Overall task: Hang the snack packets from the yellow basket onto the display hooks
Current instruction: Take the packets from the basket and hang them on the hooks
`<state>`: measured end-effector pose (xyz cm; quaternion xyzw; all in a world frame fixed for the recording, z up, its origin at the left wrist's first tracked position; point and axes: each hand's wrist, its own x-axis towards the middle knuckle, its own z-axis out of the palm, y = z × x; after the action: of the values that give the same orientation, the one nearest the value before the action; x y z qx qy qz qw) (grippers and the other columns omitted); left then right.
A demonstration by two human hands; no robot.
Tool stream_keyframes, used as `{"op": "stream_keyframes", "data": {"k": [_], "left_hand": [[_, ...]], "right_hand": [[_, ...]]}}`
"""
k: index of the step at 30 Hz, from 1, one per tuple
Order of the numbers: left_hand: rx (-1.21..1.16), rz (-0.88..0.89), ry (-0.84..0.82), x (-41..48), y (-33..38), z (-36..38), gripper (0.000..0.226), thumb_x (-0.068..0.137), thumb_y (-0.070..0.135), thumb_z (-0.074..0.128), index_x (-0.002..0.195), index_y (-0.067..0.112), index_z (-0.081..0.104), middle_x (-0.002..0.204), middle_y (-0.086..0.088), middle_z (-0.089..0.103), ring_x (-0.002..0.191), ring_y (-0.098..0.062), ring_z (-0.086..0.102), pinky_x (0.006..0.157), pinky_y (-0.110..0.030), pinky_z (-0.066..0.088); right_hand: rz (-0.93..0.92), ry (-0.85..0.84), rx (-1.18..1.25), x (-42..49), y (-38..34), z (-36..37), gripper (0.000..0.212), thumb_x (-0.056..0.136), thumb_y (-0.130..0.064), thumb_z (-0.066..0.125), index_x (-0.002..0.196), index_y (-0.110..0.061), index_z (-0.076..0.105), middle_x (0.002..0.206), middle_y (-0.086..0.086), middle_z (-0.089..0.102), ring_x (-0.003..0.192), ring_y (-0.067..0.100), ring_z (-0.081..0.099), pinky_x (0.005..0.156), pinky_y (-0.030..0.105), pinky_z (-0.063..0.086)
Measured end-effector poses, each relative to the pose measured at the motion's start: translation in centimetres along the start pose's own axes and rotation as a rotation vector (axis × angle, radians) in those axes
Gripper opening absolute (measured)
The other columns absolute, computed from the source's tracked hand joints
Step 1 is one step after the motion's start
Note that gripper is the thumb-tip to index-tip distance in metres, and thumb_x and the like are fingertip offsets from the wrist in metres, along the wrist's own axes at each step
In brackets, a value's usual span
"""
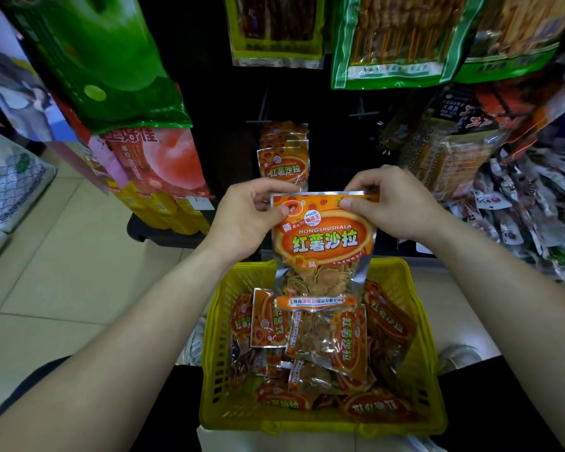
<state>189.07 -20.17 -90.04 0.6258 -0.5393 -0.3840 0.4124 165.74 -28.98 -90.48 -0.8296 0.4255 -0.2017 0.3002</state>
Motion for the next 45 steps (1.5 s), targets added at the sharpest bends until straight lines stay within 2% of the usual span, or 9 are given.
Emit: {"op": "stream_keyframes", "data": {"k": [9,14,21,25,27,33,36,40,45], "left_hand": [[0.001,0.016,0.021,0.1,-0.1,0.2,0.029,0.090,0.008,0.072,0.105,0.032,0.072,0.113,0.007,0.071,0.105,-0.008,0.066,0.076,-0.020,0.058],[-0.019,0.019,0.033,0.2,-0.2,0.3,0.030,0.089,0.007,0.073,0.101,0.035,0.072,0.111,0.007,0.072,0.104,-0.010,0.067,0.075,-0.019,0.058],[-0.049,-0.020,0.044,0.1,-0.5,0.8,0.026,0.089,0.009,0.073,0.103,0.031,0.073,0.115,0.003,0.071,0.106,-0.017,0.068,0.077,-0.034,0.063],[-0.007,-0.002,0.035,-0.1,-0.5,1.3,0.024,0.089,0.006,0.072,0.104,0.025,0.075,0.112,0.008,0.071,0.103,-0.010,0.067,0.077,-0.027,0.061],[0.015,0.007,0.030,-0.2,-0.6,1.4,0.025,0.089,0.006,0.072,0.103,0.026,0.074,0.112,0.010,0.071,0.103,-0.009,0.066,0.078,-0.025,0.060],[0.077,0.029,0.027,-0.3,-1.0,1.9,0.023,0.089,0.009,0.073,0.100,0.029,0.075,0.106,0.013,0.071,0.101,-0.004,0.066,0.081,-0.025,0.059],[0.100,-0.003,0.020,-0.3,-1.5,2.2,0.021,0.090,0.012,0.072,0.102,0.030,0.074,0.107,0.012,0.071,0.102,-0.006,0.066,0.081,-0.031,0.061],[0.093,-0.018,0.009,-0.1,-2.2,2.1,0.023,0.090,0.016,0.072,0.106,0.033,0.071,0.110,0.009,0.070,0.102,-0.010,0.067,0.078,-0.033,0.062],[0.200,-0.069,-0.016,0.4,-3.6,-0.5,0.049,0.084,0.028,0.080,0.128,0.030,0.059,0.109,0.014,0.065,0.097,-0.004,0.065,0.082,-0.024,0.056]], "right_hand": [[-0.017,-0.003,-0.018,-0.1,0.1,-0.1,0.005,0.090,-0.028,0.071,0.087,-0.029,0.067,0.078,-0.020,0.058,0.078,-0.014,0.054,0.062,0.005,0.036],[-0.018,-0.011,-0.018,0.0,0.1,0.0,0.007,0.090,-0.028,0.071,0.087,-0.031,0.065,0.080,-0.019,0.061,0.076,-0.004,0.056,0.063,0.012,0.036],[-0.036,-0.045,-0.052,-0.1,0.4,-0.1,0.006,0.090,-0.030,0.069,0.096,-0.027,0.069,0.082,-0.018,0.061,0.080,-0.003,0.056,0.067,0.014,0.041],[-0.102,-0.067,-0.285,-0.2,0.2,0.2,0.014,0.089,-0.044,0.060,0.099,-0.038,0.068,0.088,-0.017,0.059,0.094,0.014,0.047,0.085,0.037,0.035],[-0.119,-0.078,-0.364,-0.4,-0.2,0.4,0.022,0.083,-0.049,0.051,0.089,-0.035,0.066,0.092,-0.013,0.059,0.098,0.017,0.047,0.086,0.037,0.029],[-0.107,-0.183,-0.292,-0.6,-1.3,1.5,0.017,0.090,-0.050,0.061,0.099,-0.035,0.063,0.083,-0.013,0.068,0.079,0.008,0.063,0.064,0.031,0.044],[-0.046,-0.236,-0.306,-0.6,-1.6,2.0,0.010,0.094,-0.044,0.060,0.089,-0.036,0.056,0.084,-0.011,0.066,0.085,0.012,0.062,0.065,0.032,0.048],[0.007,-0.195,-0.406,-0.8,-2.1,2.3,0.007,0.094,-0.046,0.059,0.093,-0.040,0.058,0.095,-0.011,0.070,0.095,0.015,0.063,0.072,0.032,0.048],[0.007,0.013,-0.525,0.3,-3.2,1.4,0.016,0.095,-0.046,0.056,0.104,-0.035,0.062,0.102,-0.007,0.070,0.100,0.025,0.065,0.073,0.037,0.049]]}}
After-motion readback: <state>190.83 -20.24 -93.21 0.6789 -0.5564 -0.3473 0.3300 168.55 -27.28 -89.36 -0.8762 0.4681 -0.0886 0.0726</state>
